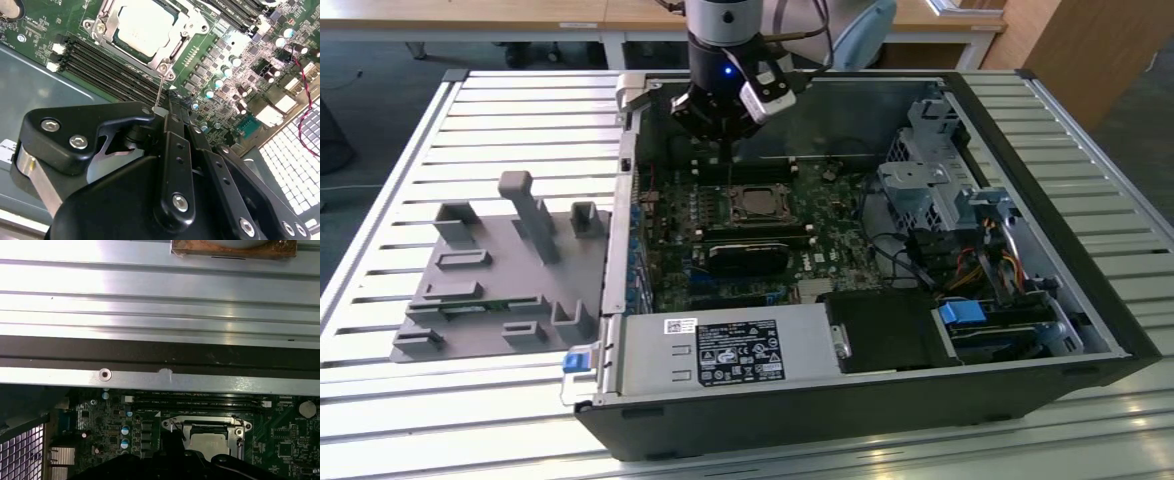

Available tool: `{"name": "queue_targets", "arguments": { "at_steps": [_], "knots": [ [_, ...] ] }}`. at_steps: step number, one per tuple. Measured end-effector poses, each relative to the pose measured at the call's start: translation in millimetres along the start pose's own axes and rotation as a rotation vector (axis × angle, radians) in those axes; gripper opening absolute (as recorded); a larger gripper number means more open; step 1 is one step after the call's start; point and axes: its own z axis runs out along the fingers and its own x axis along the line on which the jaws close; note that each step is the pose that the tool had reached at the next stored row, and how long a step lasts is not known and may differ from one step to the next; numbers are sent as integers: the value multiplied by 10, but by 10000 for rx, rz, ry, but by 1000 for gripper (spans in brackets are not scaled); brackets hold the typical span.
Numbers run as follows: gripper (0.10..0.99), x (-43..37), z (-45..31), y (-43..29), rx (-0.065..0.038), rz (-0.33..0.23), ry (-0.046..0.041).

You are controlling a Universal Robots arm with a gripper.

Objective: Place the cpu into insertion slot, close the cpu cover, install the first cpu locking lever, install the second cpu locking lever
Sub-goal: 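Install the first cpu locking lever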

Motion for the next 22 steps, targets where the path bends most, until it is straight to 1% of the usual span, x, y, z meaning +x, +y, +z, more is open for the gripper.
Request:
{"name": "queue_targets", "arguments": {
  "at_steps": [10,18,19,22],
  "knots": [
    [106,-49,2,-1,0,-1,0],
    [106,-118,4,-2,0,0,-1],
    [106,-147,6,-3,-1,-1,-1],
    [106,-176,11,-4,-2,0,-2]
  ]
}}
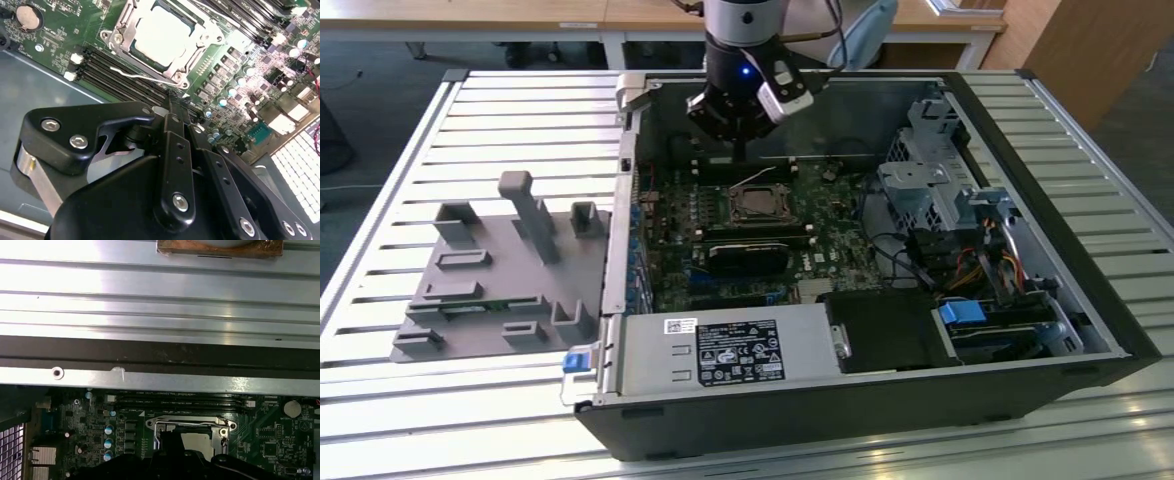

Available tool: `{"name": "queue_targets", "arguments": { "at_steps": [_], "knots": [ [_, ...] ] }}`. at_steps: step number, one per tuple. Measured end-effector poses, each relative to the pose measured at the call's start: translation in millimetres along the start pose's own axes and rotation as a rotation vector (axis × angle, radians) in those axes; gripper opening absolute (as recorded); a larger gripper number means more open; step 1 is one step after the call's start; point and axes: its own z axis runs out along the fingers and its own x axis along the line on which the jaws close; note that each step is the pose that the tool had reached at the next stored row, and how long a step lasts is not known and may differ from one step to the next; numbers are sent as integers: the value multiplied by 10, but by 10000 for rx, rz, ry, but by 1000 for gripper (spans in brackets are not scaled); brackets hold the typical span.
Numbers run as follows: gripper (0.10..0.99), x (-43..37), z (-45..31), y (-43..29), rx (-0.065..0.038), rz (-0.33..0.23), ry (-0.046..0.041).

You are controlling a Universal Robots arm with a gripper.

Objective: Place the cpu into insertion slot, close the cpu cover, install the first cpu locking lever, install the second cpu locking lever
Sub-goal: 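Install the first cpu locking lever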

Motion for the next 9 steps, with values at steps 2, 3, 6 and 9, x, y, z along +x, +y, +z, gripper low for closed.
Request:
{"name": "queue_targets", "arguments": {
  "at_steps": [2,3,6,9],
  "knots": [
    [106,-8,6,-1,-40,2,1],
    [106,-10,10,-1,-172,6,-2],
    [106,-16,20,-2,-563,28,-12],
    [106,-34,32,-3,-563,91,-15]
  ]
}}
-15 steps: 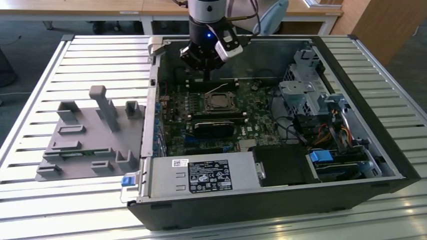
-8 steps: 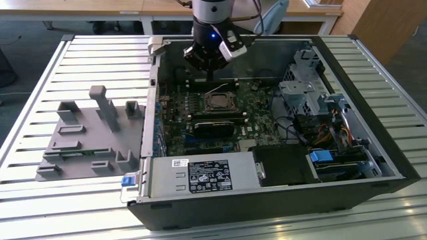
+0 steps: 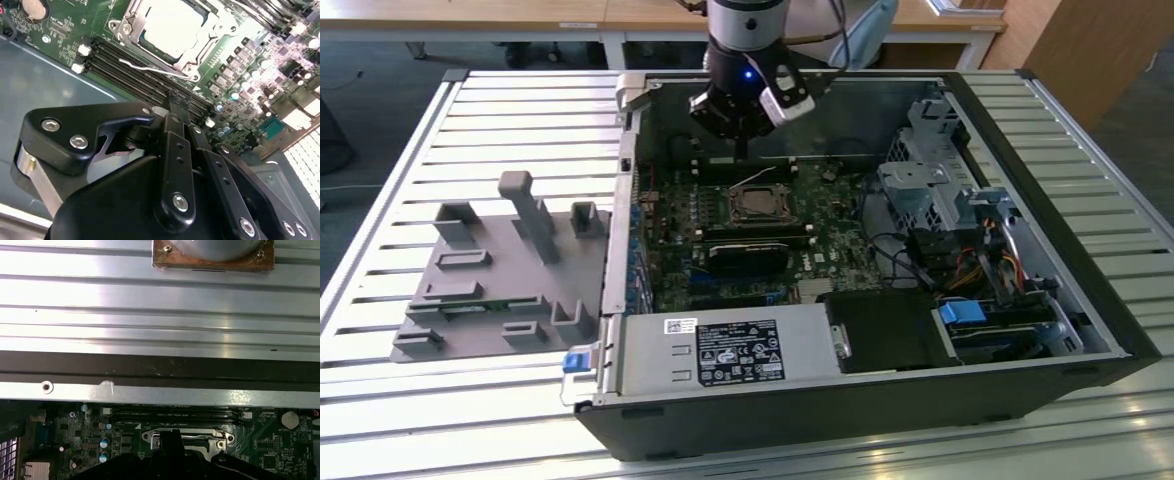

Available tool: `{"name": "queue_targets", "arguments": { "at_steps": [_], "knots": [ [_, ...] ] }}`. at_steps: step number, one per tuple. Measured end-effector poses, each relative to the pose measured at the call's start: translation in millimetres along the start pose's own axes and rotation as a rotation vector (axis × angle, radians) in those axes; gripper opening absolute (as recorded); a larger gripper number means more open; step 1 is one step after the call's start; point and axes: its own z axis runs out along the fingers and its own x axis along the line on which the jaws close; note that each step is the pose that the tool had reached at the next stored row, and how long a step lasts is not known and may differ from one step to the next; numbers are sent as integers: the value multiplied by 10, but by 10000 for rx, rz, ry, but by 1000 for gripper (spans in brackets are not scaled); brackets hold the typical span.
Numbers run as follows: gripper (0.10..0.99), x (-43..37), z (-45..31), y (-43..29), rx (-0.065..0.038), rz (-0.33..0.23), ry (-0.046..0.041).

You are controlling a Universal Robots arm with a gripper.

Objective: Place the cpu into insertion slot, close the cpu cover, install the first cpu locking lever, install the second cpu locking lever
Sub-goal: 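Install the first cpu locking lever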

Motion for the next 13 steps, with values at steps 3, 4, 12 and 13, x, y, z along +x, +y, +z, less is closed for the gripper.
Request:
{"name": "queue_targets", "arguments": {
  "at_steps": [3,4,12,13],
  "knots": [
    [106,-24,27,-3,0,3,-1],
    [106,-28,35,-4,-1,3,-1],
    [106,-52,82,-9,3,4,0],
    [106,-55,85,-9,2,3,-1]
  ]
}}
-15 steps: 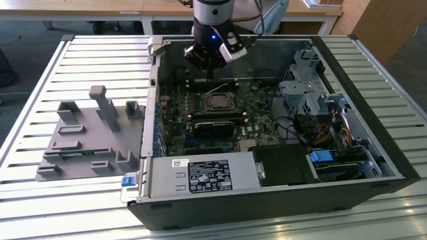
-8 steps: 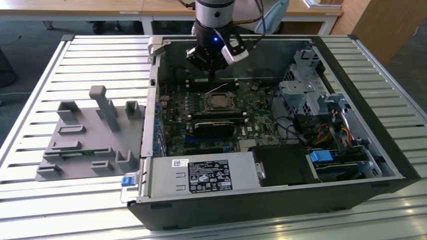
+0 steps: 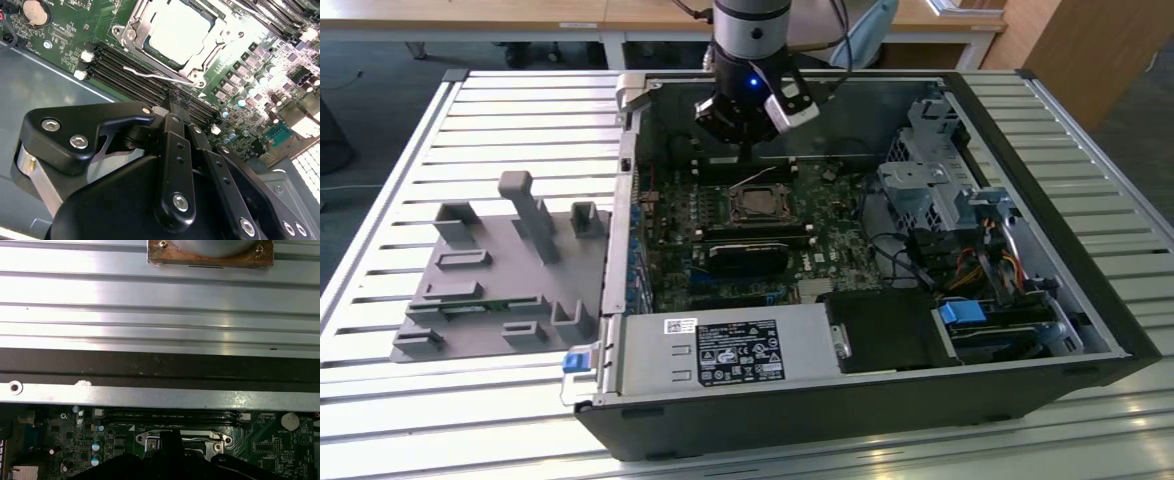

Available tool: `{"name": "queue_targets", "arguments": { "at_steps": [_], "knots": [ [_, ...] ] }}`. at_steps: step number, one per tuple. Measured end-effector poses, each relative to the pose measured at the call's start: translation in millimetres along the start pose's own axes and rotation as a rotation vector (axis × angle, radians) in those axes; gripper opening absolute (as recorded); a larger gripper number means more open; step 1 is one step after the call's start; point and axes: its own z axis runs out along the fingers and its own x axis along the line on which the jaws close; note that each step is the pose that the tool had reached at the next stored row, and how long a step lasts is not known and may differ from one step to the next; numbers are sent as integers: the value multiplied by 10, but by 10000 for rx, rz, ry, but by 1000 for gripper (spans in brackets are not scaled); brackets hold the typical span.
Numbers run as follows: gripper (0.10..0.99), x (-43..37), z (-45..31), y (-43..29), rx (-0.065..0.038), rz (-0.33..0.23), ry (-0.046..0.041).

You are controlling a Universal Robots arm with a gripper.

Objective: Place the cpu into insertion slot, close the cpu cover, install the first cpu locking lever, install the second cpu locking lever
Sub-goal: 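Install the first cpu locking lever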

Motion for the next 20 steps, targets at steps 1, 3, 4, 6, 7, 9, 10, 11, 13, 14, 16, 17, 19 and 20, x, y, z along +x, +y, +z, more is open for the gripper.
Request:
{"name": "queue_targets", "arguments": {
  "at_steps": [1,3,4,6,7,9,10,11,13,14,16,17,19,20],
  "knots": [
    [106,-3,4,0,0,0,0],
    [106,-9,14,-2,-1,0,-1],
    [106,-12,19,-2,-1,0,0],
    [106,-16,29,-3,0,0,0],
    [106,-18,34,-3,-1,0,-1],
    [106,-22,41,-4,0,0,0],
    [106,-24,45,-5,0,0,0],
    [106,-26,48,-5,0,0,0],
    [106,-29,55,-6,0,0,0],
    [106,-31,58,-6,0,0,0],
    [106,-36,64,-7,-1,0,0],
    [106,-39,68,-7,0,0,0],
    [106,-51,78,-8,-1,0,-1],
    [106,-59,84,-9,-1,0,-1]
  ]
}}
